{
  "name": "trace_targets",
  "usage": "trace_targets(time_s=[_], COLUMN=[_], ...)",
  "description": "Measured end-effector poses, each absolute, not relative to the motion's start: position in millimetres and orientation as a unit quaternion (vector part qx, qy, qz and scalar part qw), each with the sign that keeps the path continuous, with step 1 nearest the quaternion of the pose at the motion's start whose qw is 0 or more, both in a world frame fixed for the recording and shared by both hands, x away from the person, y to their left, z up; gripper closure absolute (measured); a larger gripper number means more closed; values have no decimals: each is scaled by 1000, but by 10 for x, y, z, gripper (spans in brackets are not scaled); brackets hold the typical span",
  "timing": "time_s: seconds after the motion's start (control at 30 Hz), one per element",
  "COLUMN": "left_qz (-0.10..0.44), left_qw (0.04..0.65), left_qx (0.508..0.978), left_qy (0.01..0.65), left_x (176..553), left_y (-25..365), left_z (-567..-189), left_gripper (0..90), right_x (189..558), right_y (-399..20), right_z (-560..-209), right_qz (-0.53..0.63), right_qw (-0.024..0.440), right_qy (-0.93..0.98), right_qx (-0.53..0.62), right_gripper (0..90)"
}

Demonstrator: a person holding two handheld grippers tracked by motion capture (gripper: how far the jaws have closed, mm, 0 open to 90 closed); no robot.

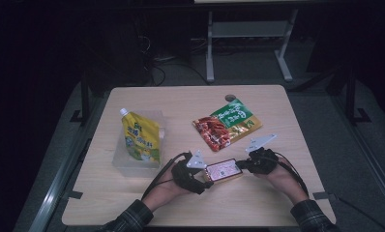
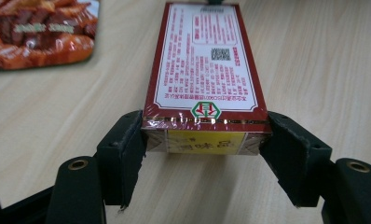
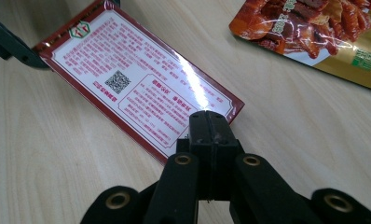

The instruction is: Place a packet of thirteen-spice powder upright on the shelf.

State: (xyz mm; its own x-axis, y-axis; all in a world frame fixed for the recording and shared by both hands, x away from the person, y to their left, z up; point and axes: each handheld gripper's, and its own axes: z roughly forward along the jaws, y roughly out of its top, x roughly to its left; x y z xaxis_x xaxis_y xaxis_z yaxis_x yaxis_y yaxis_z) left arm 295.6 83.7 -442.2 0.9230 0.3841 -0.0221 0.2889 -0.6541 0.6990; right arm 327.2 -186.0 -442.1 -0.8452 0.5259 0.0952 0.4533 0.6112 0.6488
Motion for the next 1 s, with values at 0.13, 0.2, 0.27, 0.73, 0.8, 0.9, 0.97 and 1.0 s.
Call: trace_targets(time_s=[0.13,0.2,0.27,0.73,0.8,0.9,0.97,1.0], left_qz=[58,58,60,60,62,65,66,68], left_qw=[391,400,410,453,457,463,465,467], left_qx=[899,895,890,869,867,863,862,862], left_qy=[189,191,190,190,192,191,188,187], left_x=[2964,2958,2953,3009,3019,3050,3069,3075], left_y=[885,899,918,907,884,848,818,801], left_z=[-4337,-4294,-4232,-3953,-3925,-3884,-3862,-3853], left_gripper=[318,318,318,317,318,318,318,318], right_x=[3268,3271,3275,3305,3312,3335,3338,3339], right_y=[-1840,-1829,-1813,-1635,-1610,-1580,-1557,-1547], right_z=[-4418,-4421,-4429,-4496,-4504,-4523,-4530,-4534], right_qz=[348,349,349,337,338,338,336,337], right_qw=[50,49,48,36,30,28,27,26], right_qy=[894,895,896,904,904,906,907,907], right_qx=[278,275,272,259,260,255,253,252], right_gripper=[899,899,899,898,899,899,899,899])
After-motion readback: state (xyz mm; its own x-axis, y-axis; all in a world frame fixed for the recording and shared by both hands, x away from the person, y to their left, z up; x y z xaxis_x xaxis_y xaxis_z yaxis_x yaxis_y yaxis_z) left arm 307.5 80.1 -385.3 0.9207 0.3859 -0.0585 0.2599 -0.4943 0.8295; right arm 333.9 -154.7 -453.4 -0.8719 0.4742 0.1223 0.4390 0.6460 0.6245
